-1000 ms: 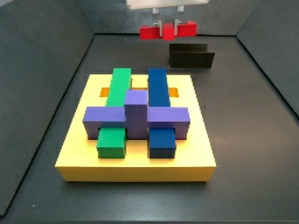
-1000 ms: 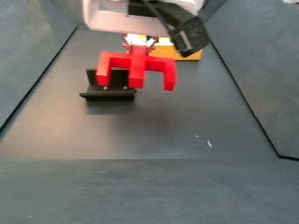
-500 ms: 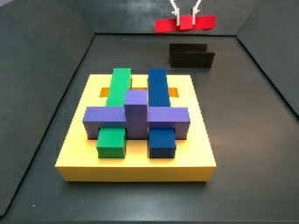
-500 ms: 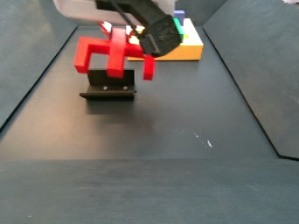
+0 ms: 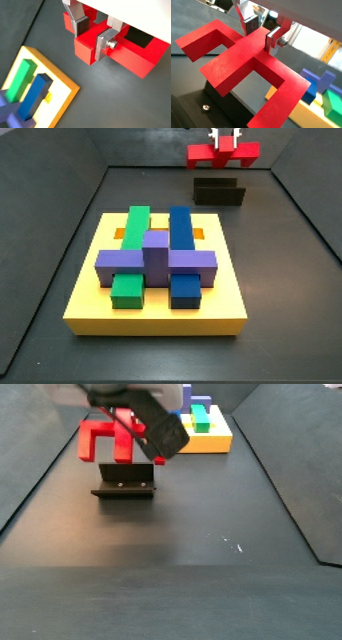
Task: Pick up the red object. Move up. Place the red object on the fixture. Regrasp the red object. Move to above the board. Insert the red object.
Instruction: Place the red object on the fixture.
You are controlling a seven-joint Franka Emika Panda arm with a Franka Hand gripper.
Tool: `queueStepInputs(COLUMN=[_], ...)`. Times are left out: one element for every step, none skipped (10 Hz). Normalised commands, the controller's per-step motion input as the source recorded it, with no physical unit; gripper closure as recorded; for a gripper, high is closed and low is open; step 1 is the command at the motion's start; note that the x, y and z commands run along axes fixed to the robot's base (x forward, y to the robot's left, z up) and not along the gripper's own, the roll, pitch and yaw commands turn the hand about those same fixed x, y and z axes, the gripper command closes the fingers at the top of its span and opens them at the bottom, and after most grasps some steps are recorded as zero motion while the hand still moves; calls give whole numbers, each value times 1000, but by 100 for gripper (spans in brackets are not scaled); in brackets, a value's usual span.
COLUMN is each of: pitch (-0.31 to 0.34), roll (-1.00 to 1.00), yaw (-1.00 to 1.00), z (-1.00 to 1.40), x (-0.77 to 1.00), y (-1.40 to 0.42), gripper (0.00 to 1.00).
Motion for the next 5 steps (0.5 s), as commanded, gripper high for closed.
queueStepInputs(pitch=[163, 86, 71, 40, 46], roll=[-560, -263, -171, -9, -26], yaw=[0, 89, 0, 0, 0], z=[-546, -717, -589, -531, -443], x=[546, 523, 489, 369, 217], y=[151, 77, 0, -43, 0], gripper=[100, 100, 100, 100, 100])
